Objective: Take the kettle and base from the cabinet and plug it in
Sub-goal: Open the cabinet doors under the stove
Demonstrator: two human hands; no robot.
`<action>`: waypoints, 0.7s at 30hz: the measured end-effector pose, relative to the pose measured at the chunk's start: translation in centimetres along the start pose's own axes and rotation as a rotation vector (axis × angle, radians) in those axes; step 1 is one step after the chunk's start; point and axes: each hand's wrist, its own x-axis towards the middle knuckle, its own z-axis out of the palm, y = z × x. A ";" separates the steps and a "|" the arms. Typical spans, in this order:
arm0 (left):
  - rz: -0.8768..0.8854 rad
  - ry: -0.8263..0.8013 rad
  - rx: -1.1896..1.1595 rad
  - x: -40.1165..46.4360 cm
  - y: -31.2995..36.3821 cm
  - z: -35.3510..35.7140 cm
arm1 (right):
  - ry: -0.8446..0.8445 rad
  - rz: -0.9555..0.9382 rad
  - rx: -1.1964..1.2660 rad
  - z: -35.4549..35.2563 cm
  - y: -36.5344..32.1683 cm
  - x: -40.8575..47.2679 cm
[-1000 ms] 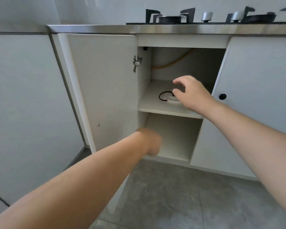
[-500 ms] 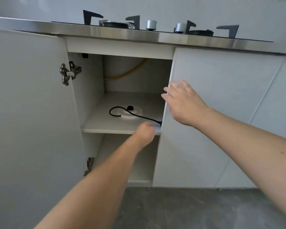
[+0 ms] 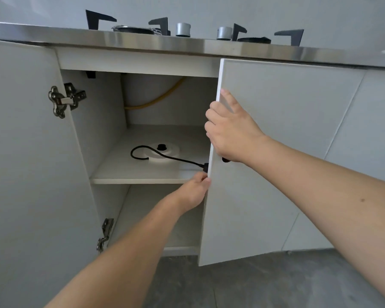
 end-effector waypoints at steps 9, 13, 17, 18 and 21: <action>0.180 -0.152 0.274 -6.5 1.7 3.0 | 0.181 -0.109 -0.069 -5.3 1.6 -7.3; 0.253 -0.214 0.400 -9.0 3.4 5.8 | 0.197 -0.131 -0.089 -7.4 2.8 -11.3; 0.416 -0.243 0.558 -10.9 5.7 9.4 | 0.237 -0.206 -0.079 -8.6 5.6 -16.3; 0.442 -0.235 0.587 -11.1 6.0 10.2 | 0.246 -0.236 -0.075 -8.5 6.3 -17.5; 0.490 -0.251 0.650 -11.8 7.5 13.3 | 0.211 -0.271 -0.092 -8.4 8.5 -21.4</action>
